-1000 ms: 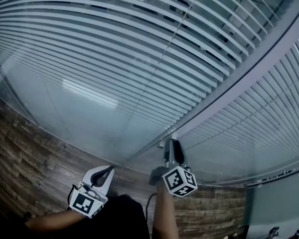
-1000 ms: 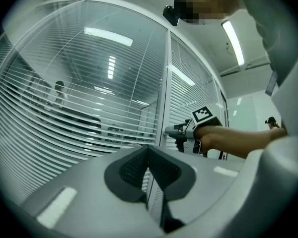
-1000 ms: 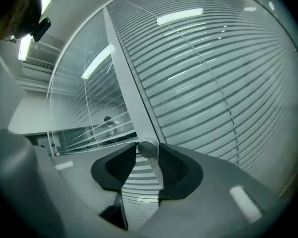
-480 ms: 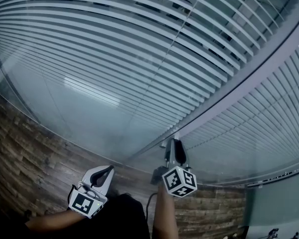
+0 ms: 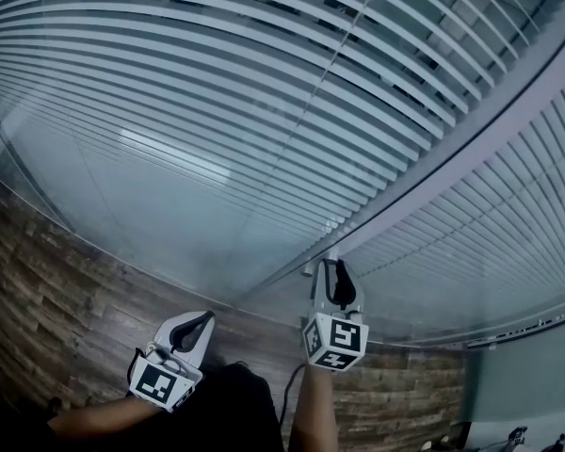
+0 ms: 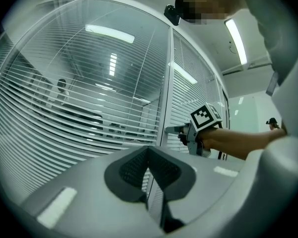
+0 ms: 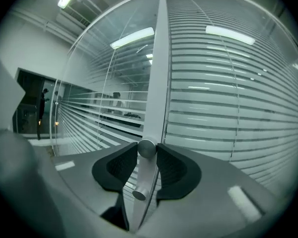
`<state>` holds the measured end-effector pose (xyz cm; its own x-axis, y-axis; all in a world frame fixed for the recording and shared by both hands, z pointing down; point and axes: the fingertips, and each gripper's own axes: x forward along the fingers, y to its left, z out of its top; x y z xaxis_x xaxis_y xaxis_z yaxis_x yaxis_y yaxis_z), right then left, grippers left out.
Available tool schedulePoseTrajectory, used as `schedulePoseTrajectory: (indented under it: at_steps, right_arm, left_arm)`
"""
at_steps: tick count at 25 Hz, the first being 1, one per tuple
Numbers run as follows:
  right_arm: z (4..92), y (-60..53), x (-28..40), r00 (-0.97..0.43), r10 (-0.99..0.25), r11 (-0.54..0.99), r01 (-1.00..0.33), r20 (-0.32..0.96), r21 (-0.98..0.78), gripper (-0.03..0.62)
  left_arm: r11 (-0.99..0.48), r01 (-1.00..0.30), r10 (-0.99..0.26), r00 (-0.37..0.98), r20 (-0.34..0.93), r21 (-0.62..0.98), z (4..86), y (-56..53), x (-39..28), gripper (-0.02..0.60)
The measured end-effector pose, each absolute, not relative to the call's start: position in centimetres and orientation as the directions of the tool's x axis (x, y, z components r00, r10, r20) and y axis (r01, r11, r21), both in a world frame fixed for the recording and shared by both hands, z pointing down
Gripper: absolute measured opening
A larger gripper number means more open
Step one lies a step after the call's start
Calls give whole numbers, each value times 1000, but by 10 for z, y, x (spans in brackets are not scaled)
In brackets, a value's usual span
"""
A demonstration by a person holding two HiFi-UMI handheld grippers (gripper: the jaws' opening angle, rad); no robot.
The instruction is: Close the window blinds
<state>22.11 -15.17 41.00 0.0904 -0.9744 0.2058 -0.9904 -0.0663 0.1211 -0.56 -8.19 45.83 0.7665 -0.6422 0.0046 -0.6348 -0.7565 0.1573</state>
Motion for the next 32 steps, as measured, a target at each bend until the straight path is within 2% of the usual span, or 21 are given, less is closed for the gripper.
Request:
schedulePoseTrajectory:
  at_steps: [4,9,14,21,23,25,28,30,32]
  right_arm:
    - [411,-153,220,109,-966,-48,-966,235,254,127]
    - [409,-152,218,86,-964,2,-944,252,330,126]
    - [413,-153,214,147,-955,23,-829,258,559,126]
    - [414,-151,212,209,-938,65,-677,276,733,126]
    - [414,-151,211,205,-939,69,-677,278,733,127]
    - [412,-152,210,164,-950,49,-760,265,648,132]
    - [406,-149,209,59,-977,-2,-964,207,265,159]
    - [402,-147,212,32,-990,-36,-999,139,-26,186]
    - [399,-148,217,54,-995,-71,-976,88,-208,179]
  left_arm:
    - [-762,-629,-636,772,5,156,461,-83,-3,0]
    - [-756,-631,-637,771,26,175,460,-83,-4,0]
    - [-760,-625,-633,774,14,178,459,-86,-3,0]
    - [-753,-636,-643,765,15,169,455,-89,-7,0]
    - [-753,-636,-642,766,19,168,455,-88,-8,0]
    - [-756,-633,-640,768,12,168,455,-88,-8,0]
    - [-756,-632,-641,768,5,168,457,-87,-10,0]
    - [-754,-633,-642,767,9,172,460,-86,-12,0]
    - [-755,-633,-642,767,6,171,460,-86,-12,0]
